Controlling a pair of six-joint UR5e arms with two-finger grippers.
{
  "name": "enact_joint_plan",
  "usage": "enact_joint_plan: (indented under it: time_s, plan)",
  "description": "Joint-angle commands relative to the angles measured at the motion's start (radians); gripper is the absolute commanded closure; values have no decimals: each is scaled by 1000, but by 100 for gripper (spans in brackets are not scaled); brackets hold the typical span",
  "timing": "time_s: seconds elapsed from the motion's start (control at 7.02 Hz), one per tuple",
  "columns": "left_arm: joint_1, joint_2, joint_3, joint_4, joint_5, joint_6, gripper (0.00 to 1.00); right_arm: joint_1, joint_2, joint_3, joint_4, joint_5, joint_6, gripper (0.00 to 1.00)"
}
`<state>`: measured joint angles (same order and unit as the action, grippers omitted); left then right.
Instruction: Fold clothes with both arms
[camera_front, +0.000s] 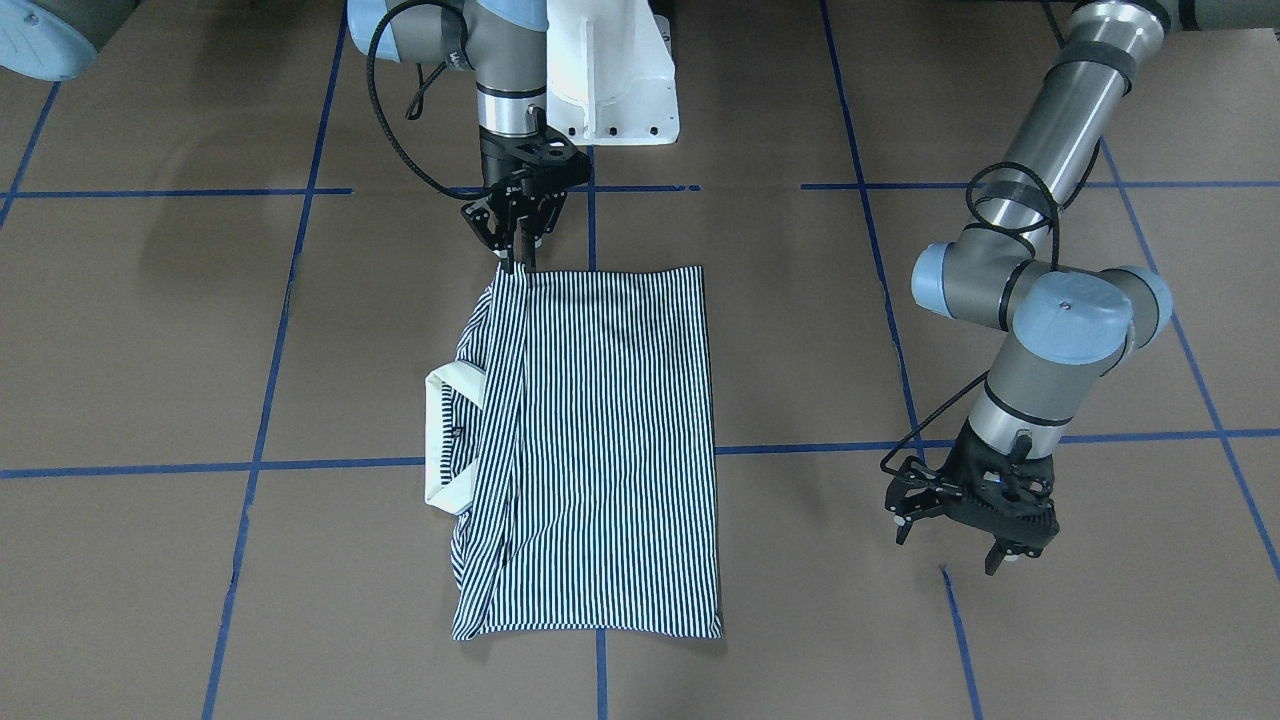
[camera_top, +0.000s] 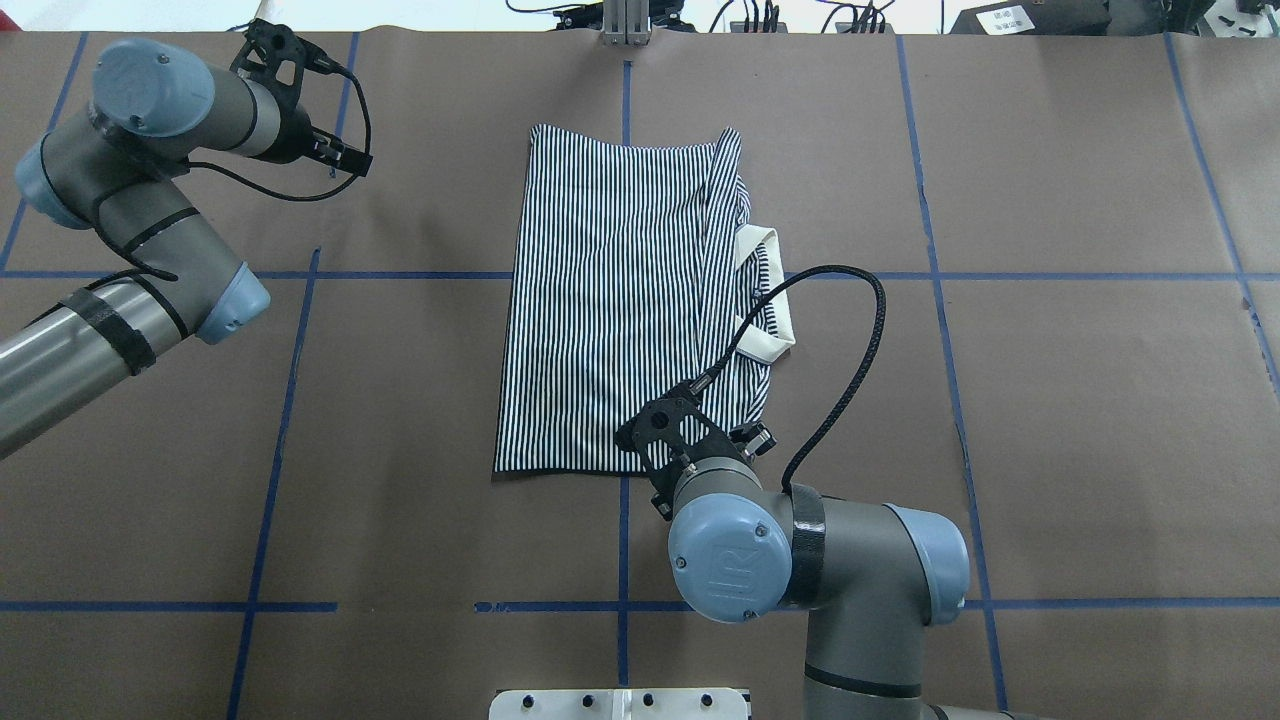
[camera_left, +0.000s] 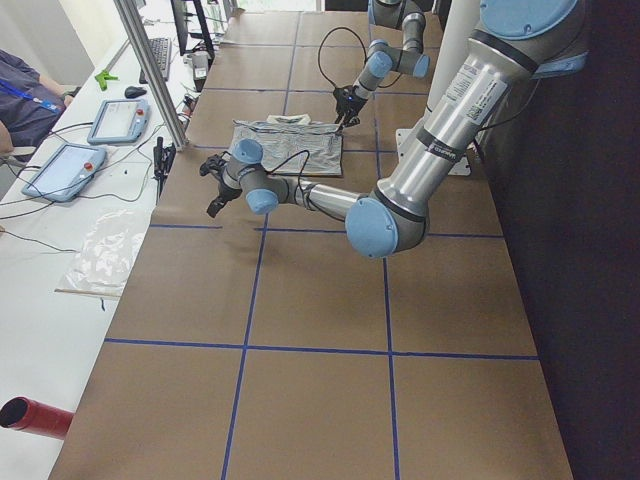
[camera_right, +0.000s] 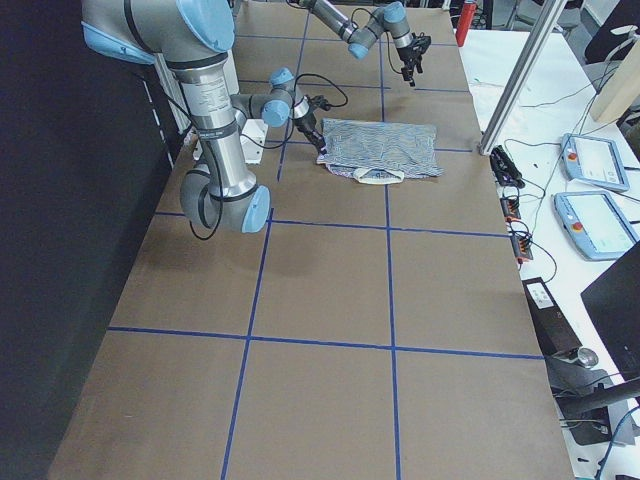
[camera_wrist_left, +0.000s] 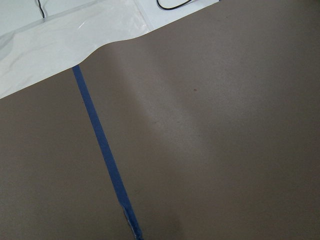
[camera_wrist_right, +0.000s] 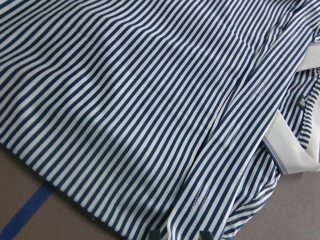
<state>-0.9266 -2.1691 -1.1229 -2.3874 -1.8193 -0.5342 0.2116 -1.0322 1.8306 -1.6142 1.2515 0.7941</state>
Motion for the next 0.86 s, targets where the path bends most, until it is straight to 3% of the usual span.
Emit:
enact_joint_plan:
  time_s: [0.0, 0.71]
  plan:
    - [-1, 0, 0, -1, 0, -3, 0, 2, 23, -28, 0, 0, -3, 68]
    - [0, 0, 0, -1, 0, -9, 0, 0, 18, -42, -7, 8, -10, 71]
